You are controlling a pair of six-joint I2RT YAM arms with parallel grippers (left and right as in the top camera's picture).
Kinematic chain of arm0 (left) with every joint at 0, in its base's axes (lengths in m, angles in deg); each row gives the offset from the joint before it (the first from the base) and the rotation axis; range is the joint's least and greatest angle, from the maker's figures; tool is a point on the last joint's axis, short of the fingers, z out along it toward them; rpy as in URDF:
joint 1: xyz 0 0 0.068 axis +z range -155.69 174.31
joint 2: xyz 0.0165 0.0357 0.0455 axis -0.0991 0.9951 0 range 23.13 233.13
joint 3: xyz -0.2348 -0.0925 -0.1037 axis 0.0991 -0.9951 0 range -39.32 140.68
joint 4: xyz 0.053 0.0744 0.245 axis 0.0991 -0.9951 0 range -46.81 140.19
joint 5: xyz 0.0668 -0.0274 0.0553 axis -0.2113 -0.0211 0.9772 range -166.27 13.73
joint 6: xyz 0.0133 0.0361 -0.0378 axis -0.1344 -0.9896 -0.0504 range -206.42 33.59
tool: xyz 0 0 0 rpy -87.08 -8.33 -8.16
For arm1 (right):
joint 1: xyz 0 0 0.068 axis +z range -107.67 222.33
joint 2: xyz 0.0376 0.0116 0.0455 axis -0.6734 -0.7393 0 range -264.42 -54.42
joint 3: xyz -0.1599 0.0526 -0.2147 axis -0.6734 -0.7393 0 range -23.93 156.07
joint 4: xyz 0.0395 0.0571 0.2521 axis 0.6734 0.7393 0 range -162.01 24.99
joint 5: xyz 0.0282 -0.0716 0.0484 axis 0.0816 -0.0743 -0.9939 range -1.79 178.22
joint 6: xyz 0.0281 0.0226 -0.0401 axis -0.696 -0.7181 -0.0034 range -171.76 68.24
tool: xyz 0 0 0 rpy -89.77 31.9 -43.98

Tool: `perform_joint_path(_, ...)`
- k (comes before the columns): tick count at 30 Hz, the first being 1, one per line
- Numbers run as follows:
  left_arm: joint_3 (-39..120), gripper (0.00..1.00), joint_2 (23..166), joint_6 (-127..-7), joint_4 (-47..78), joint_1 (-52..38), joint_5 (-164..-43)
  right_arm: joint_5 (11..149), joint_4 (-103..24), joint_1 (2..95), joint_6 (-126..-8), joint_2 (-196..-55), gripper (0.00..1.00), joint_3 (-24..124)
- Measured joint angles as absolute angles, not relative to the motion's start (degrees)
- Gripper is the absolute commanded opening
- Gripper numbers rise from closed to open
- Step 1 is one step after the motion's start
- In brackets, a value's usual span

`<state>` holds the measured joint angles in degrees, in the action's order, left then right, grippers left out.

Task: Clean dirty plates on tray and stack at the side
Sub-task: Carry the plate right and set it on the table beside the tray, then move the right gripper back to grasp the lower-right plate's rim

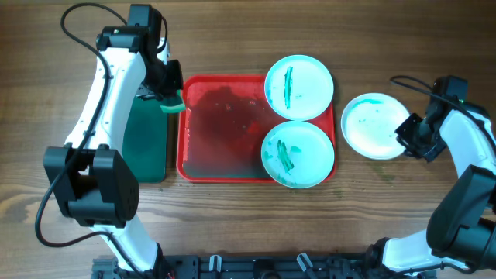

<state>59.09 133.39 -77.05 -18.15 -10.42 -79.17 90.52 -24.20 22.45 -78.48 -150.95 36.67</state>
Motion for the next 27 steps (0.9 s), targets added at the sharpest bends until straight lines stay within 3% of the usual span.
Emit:
perform_joint_path(6, 59.09, 0.04, 133.39, -77.05, -17.71, -10.42, -79.37, 76.29, -18.84, 24.11, -72.12, -148.67, 0.24, 42.88)
perform_joint_path(10, 59.09, 0.04, 133.39, -77.05, -17.51, -10.42, -80.46, 71.07, -16.50, 31.13, -67.95, -144.02, 0.30, 43.77)
perform_joint_path(18, 59.09, 0.04, 133.39, -76.63, -17.29, -10.42, -80.87, 75.02, -15.83, 47.50, -69.02, -143.76, 0.34, 38.11)
perform_joint_path(27, 59.09, 0.04, 133.39, -76.20, -17.29, -10.42, -80.87, 78.87, -20.90, 49.68, -73.17, -143.76, 0.33, 29.59)
